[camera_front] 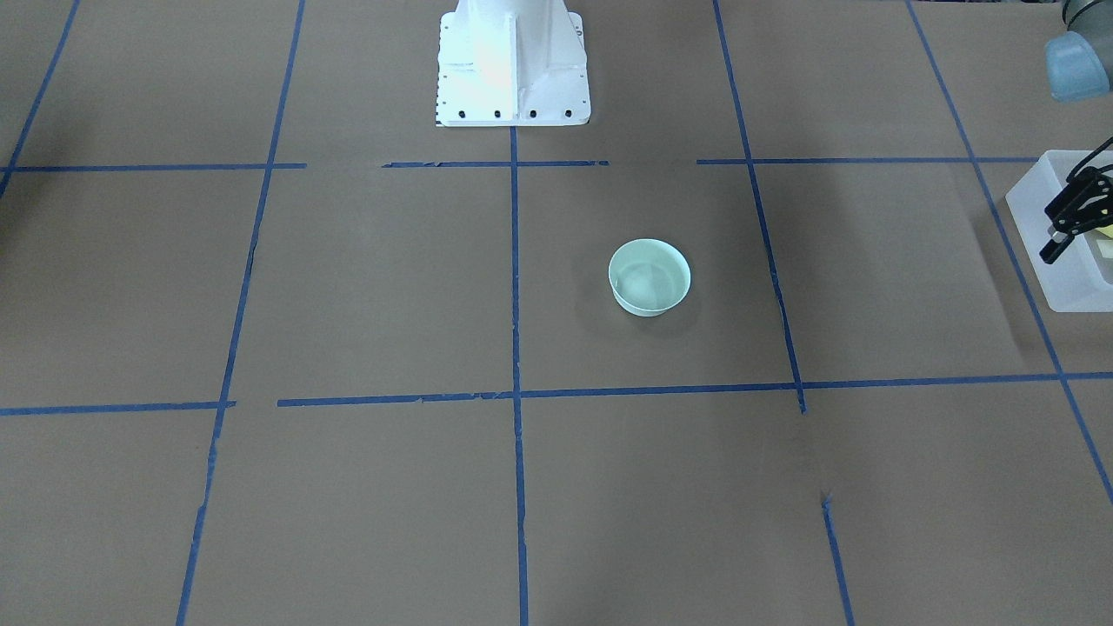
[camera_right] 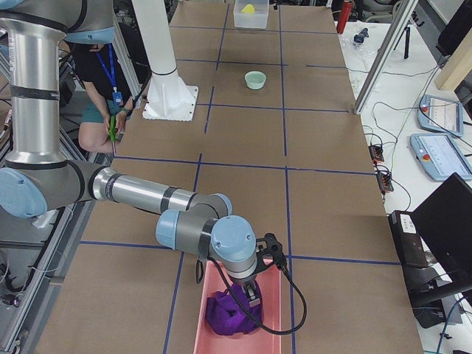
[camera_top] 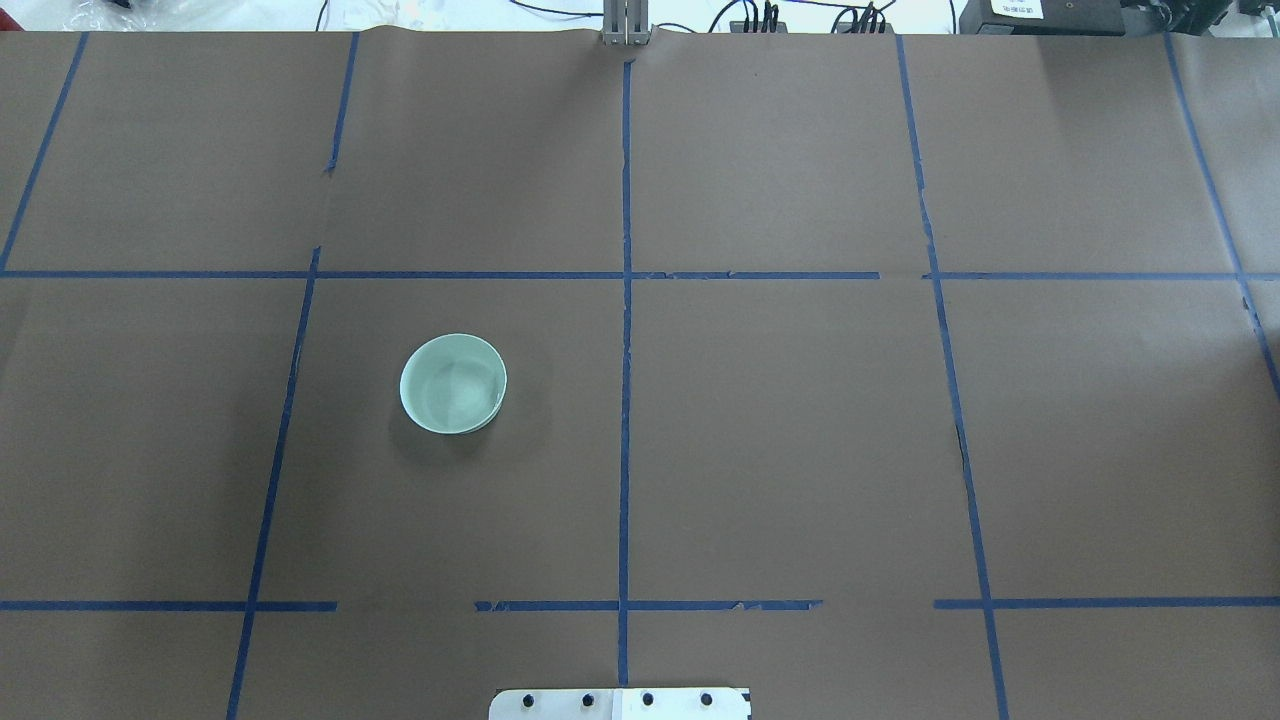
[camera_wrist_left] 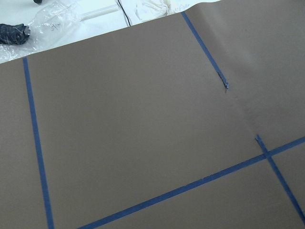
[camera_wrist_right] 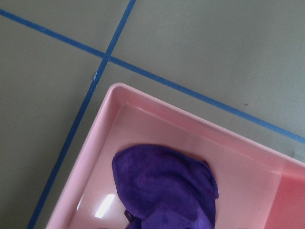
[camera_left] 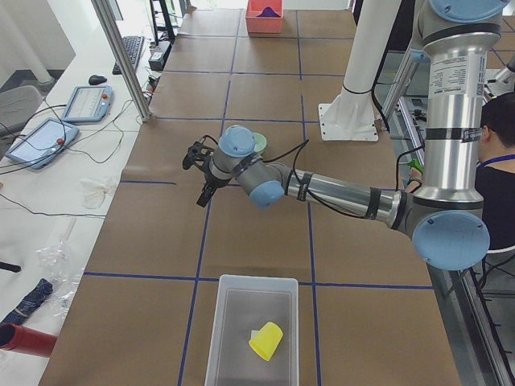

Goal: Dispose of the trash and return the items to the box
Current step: 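Reach the left gripper to the pale green bowl and grasp its rim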

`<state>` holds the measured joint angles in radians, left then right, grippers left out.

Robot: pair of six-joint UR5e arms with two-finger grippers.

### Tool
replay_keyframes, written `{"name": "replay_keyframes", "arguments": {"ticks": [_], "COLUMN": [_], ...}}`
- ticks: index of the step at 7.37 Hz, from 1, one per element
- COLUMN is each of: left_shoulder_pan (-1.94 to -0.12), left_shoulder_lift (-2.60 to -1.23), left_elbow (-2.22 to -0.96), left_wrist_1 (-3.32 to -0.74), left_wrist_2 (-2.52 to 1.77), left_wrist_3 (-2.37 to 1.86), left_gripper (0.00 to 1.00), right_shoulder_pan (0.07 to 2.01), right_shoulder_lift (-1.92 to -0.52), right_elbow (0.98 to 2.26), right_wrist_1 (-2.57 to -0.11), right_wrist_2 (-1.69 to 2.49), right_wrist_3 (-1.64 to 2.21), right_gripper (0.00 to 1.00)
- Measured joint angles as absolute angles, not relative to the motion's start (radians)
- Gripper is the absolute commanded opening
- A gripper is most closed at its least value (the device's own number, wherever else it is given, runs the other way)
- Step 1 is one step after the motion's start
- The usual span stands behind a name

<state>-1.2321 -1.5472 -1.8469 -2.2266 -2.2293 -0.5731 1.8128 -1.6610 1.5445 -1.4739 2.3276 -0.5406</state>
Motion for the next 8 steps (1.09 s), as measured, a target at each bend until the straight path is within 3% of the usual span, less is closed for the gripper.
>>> {"name": "replay_keyframes", "arguments": {"ticks": [2,3,4,7,8], "left_shoulder_pan": [-1.022,-0.907,-0.805,-0.597,-0.561], "left_shoulder_lift": [-1.599,-1.628,-1.651,-1.784,-1.833], "left_elbow": [-1.943,-1.964,-1.967,-1.875,-1.852], "left_wrist_1": [-2.155,-2.136,-2.128,-2.042,-1.978], "left_wrist_2": [-2.112,-2.033,-1.953,-1.757,-1.729], "left_wrist_3": [-0.841,-0.996,-1.137,-1.419,-1.458], "left_gripper": [0.99,0.85,0.80,0.76,0.68], "right_shoulder_pan": [1.754,1.743,1.739,1.737,1.737], "right_shoulder_lift": [-1.662,-1.663,-1.665,-1.670,-1.671], "right_elbow": [1.542,1.541,1.541,1.544,1.545], "right_wrist_1": [-1.341,-1.318,-1.309,-1.304,-1.303], "right_wrist_2": [2.331,2.332,2.333,2.335,2.334], "right_wrist_3": [-0.342,-0.312,-0.302,-0.301,-0.302], "right_gripper": [1.00,1.00,1.00,1.00,1.00]}}
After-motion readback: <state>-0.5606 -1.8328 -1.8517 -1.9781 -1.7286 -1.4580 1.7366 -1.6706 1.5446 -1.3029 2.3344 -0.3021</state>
